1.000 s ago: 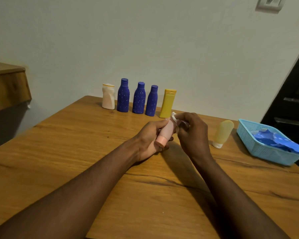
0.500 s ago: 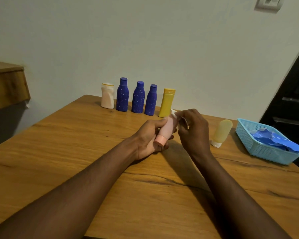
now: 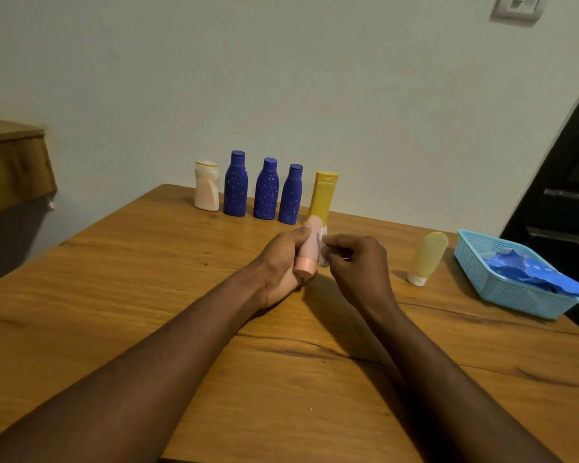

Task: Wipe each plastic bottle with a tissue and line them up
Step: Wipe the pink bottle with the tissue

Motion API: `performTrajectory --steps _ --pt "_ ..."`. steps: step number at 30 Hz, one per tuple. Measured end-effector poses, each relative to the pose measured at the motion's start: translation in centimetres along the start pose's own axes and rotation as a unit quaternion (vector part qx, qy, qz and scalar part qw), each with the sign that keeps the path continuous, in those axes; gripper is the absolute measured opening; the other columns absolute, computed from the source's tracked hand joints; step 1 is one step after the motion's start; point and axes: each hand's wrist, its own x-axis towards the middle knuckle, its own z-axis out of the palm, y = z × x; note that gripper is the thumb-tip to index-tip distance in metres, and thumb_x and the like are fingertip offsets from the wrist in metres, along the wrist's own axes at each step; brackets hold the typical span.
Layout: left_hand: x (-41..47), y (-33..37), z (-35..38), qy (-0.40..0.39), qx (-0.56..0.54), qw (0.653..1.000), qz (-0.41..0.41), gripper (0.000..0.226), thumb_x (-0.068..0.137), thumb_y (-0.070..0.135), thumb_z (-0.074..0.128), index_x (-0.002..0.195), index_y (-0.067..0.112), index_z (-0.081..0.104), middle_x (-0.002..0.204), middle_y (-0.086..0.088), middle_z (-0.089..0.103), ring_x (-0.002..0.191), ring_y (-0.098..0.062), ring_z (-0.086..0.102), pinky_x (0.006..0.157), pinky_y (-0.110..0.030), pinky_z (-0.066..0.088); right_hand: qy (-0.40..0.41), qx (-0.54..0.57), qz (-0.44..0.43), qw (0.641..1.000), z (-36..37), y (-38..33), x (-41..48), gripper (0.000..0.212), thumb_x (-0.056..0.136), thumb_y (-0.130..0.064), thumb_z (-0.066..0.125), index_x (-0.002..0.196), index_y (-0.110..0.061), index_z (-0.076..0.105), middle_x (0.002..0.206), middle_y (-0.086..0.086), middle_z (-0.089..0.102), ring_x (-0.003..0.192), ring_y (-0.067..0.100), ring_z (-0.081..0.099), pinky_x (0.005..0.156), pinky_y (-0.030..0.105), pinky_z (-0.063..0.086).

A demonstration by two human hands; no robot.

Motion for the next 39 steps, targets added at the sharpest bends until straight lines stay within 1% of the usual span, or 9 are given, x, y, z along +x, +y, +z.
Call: performTrajectory --steps 4,10,14,17,20,23,29,34,39 --pt "0.2 0.2 -0.5 0.022 -0.019 1.0 0.011 0.045 0.107 0.034 0.049 0.147 0.014 0.048 0.116 -0.013 0.065 0.089 -0.02 0.061 0.072 -0.033 0.051 0.0 0.005 -0.034 0.999 0.3 -0.3 -0.2 0.028 0.088 0.0 0.066 0.108 -0.016 0.077 0.101 -0.003 0.076 0.089 0.006 0.067 0.083 0.03 0.059" --pt "0.0 -0.1 0.2 -0.008 -0.007 1.0 -0.004 0.045 0.107 0.034 0.048 0.148 0.015 0.047 0.122 -0.016 0.06 0.088 -0.021 0.054 0.069 -0.034 0.05 0.06 0.016 -0.009 0.998 -0.3 0.6 0.6 0.027 0.089 0.0 0.066 0.112 -0.013 0.075 0.108 0.0 0.074 0.096 0.008 0.066 0.086 0.025 0.056" --pt "0.0 -0.1 0.2 0.007 -0.026 1.0 -0.002 0.047 0.108 0.035 0.045 0.15 0.015 0.043 0.129 -0.017 0.061 0.09 -0.023 0.057 0.067 -0.035 0.051 0.032 0.02 0.009 0.999 0.1 0.8 0.4 0.03 0.092 -0.005 0.066 0.12 -0.013 0.071 0.115 0.0 0.072 0.097 0.004 0.064 0.082 0.013 0.05" --pt "0.6 0.0 -0.3 0.036 -0.064 0.997 0.005 0.048 0.109 0.035 0.045 0.151 0.013 0.041 0.129 -0.02 0.064 0.101 -0.029 0.066 0.084 -0.044 0.059 -0.017 0.015 0.012 1.0 0.7 0.4 0.0 0.032 0.091 -0.006 0.066 0.123 -0.011 0.069 0.117 0.001 0.073 0.098 0.005 0.065 0.086 0.019 0.053" --pt "1.2 0.2 -0.6 0.058 -0.08 0.995 0.014 0.05 0.11 0.035 0.045 0.152 0.01 0.039 0.125 -0.02 0.064 0.112 -0.034 0.067 0.106 -0.054 0.052 -0.044 0.008 0.0 0.999 1.2 0.1 -0.1 0.034 0.089 -0.004 0.066 0.122 -0.012 0.071 0.115 0.001 0.073 0.097 0.006 0.066 0.084 0.017 0.054" --pt "1.4 0.3 -0.7 0.073 -0.084 0.994 0.016 0.049 0.11 0.036 0.046 0.151 0.011 0.04 0.125 -0.019 0.064 0.113 -0.035 0.067 0.106 -0.054 0.053 -0.043 -0.001 -0.034 0.999 1.3 -0.2 -0.4 0.031 0.087 -0.003 0.067 0.115 -0.014 0.075 0.108 0.001 0.073 0.092 0.005 0.065 0.078 0.014 0.053" --pt "1.0 0.1 -0.7 0.041 -0.053 0.998 -0.004 0.039 0.109 0.041 0.045 0.136 0.014 0.054 0.127 -0.017 0.069 0.114 -0.03 0.065 0.111 -0.051 0.046 -0.032 -0.039 -0.108 0.993 1.2 -0.7 -0.8 0.029 0.085 -0.003 0.069 0.11 -0.016 0.076 0.105 -0.002 0.067 0.095 0.01 0.061 0.082 0.03 0.056" --pt "0.7 -0.4 -0.1 -0.006 -0.003 1.0 0.002 0.034 0.109 0.039 0.045 0.138 0.025 0.055 0.123 -0.011 0.067 0.099 -0.021 0.063 0.085 -0.04 0.052 0.024 -0.043 -0.098 0.994 0.3 -0.4 -0.2 0.029 0.086 -0.001 0.069 0.113 -0.011 0.074 0.11 0.002 0.069 0.099 0.013 0.062 0.084 0.037 0.058" --pt "0.9 -0.7 0.2 -0.011 -0.038 0.999 -0.006 0.038 0.109 0.037 0.044 0.143 0.022 0.054 0.131 -0.014 0.067 0.105 -0.022 0.064 0.088 -0.039 0.052 0.017 -0.051 -0.097 0.994 0.3 -0.5 -0.3 0.029 0.086 0.001 0.069 0.113 -0.01 0.074 0.111 0.003 0.068 0.099 0.013 0.062 0.084 0.038 0.058"
